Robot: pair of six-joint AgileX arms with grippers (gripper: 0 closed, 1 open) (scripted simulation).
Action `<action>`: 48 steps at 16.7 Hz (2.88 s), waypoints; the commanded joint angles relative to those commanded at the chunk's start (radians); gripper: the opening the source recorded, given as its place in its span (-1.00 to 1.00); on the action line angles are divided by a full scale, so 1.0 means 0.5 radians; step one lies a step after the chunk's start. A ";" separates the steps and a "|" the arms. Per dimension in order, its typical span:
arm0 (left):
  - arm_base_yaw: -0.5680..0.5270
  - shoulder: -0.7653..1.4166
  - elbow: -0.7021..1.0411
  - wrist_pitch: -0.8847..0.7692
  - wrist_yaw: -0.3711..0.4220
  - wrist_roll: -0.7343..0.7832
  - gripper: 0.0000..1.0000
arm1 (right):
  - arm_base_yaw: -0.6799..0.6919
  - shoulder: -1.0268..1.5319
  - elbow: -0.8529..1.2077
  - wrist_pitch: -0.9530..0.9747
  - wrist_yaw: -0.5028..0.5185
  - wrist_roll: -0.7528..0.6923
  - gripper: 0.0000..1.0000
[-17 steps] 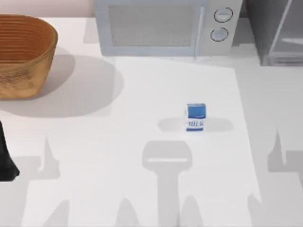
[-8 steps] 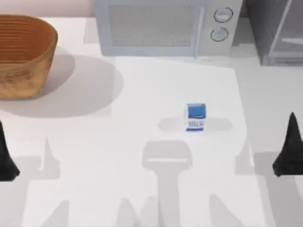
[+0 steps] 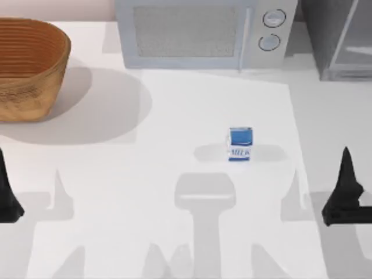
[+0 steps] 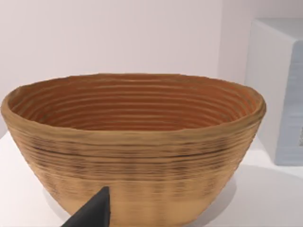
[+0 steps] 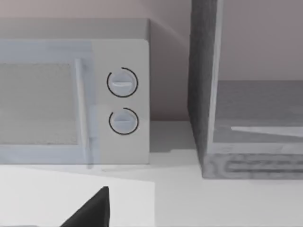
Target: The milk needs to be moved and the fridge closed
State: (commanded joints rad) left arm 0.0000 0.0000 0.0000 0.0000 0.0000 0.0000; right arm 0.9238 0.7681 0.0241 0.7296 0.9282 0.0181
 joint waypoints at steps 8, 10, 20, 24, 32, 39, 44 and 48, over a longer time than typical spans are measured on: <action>0.000 0.000 0.000 0.000 0.000 0.000 1.00 | 0.028 0.442 0.228 0.375 0.011 -0.012 1.00; 0.000 0.000 0.000 0.000 0.000 0.000 1.00 | 0.036 0.759 0.356 0.594 0.019 -0.018 1.00; 0.000 0.000 0.000 0.000 0.000 0.000 1.00 | -0.021 2.786 1.036 1.721 -0.037 -0.012 1.00; 0.000 0.000 0.000 0.000 0.000 0.000 1.00 | -0.060 3.181 1.200 1.972 -0.080 -0.004 1.00; 0.000 0.000 0.000 0.000 0.000 0.000 1.00 | -0.087 3.252 1.257 1.997 -0.111 -0.003 1.00; 0.000 0.000 0.000 0.000 0.000 0.000 1.00 | -0.257 3.284 1.461 1.831 -0.278 -0.007 1.00; 0.000 0.000 0.000 0.000 0.000 0.000 1.00 | -0.257 3.284 1.461 1.831 -0.278 -0.007 0.55; 0.000 0.000 0.000 0.000 0.000 0.000 1.00 | -0.257 3.284 1.461 1.831 -0.278 -0.007 -0.06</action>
State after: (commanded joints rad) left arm 0.0000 0.0000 0.0000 0.0000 0.0000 0.0000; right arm 0.7953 2.4101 0.7545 1.6453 0.7891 0.0148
